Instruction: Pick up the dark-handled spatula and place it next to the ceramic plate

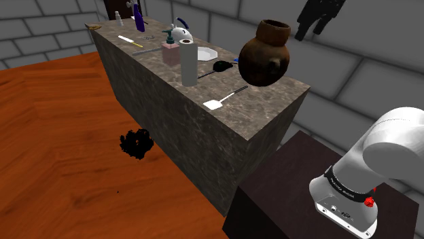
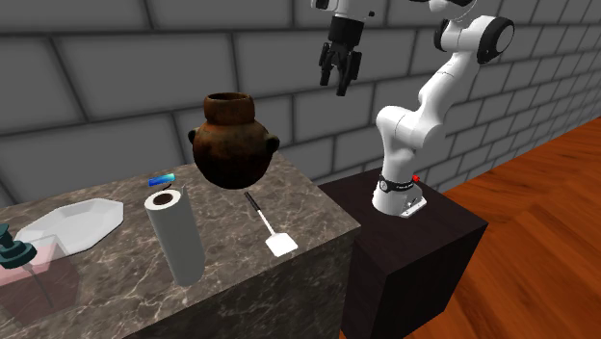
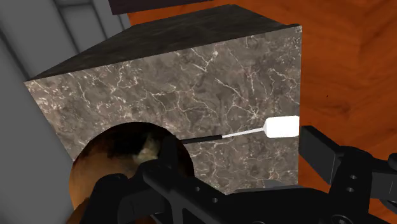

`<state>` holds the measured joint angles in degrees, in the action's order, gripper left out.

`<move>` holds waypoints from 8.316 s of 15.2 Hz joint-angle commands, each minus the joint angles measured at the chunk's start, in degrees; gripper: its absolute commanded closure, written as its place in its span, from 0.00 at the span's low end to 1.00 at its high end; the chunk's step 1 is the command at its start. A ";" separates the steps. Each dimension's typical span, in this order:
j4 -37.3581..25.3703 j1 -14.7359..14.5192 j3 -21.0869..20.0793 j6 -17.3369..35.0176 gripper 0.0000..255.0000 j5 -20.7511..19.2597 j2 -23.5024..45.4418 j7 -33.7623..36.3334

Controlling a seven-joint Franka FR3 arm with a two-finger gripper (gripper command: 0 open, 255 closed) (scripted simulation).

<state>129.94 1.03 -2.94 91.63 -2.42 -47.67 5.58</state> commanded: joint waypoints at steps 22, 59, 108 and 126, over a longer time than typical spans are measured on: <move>-0.73 18.08 -23.57 28.23 0.00 2.39 35.51 68.38; -6.34 20.87 -24.15 35.78 1.00 -5.05 52.33 90.97; -49.38 20.24 -17.61 22.85 1.00 -14.91 83.85 84.10; -53.33 19.93 -18.26 16.92 0.00 -13.91 81.72 83.36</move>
